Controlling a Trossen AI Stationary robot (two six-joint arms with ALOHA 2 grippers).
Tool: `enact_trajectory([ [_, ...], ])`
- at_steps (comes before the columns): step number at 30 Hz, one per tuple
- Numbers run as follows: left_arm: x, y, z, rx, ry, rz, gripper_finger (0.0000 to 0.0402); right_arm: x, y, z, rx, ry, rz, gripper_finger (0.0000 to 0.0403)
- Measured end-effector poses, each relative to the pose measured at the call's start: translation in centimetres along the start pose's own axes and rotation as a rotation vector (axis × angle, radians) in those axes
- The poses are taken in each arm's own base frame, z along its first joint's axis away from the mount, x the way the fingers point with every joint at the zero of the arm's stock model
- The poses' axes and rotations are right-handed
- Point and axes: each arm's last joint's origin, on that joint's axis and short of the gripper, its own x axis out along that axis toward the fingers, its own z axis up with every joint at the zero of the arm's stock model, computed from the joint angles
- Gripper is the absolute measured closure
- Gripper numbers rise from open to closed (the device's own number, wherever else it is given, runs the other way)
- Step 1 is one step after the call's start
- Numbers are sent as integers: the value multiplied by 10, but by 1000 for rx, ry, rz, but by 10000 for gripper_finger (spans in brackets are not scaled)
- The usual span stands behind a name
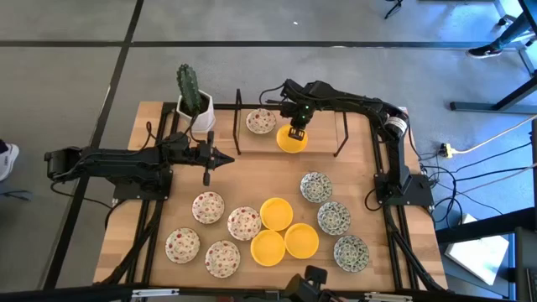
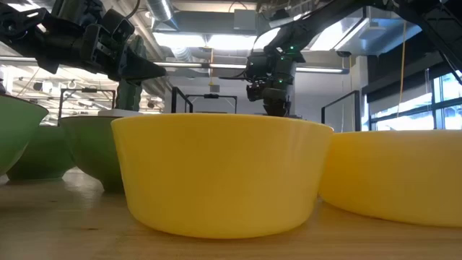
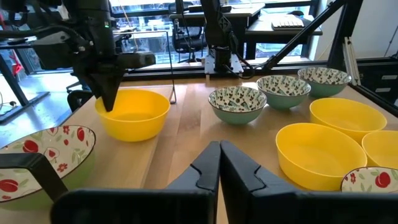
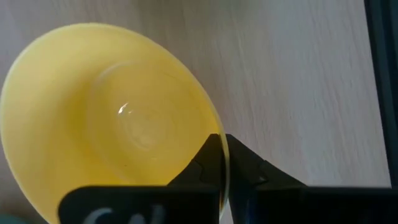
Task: Pick & Place Mini bowls
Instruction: Put the yellow bowl on the shelf
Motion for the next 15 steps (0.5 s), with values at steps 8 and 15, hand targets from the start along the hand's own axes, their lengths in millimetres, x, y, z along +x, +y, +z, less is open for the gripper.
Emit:
enact_trajectory([
  [8, 0, 0, 0, 0, 0, 0, 400, 0, -1, 2, -10, -23, -10, 370],
  [15, 0, 0, 0, 0, 0, 0, 394, 0, -1, 2, 9, -22, -10, 351],
])
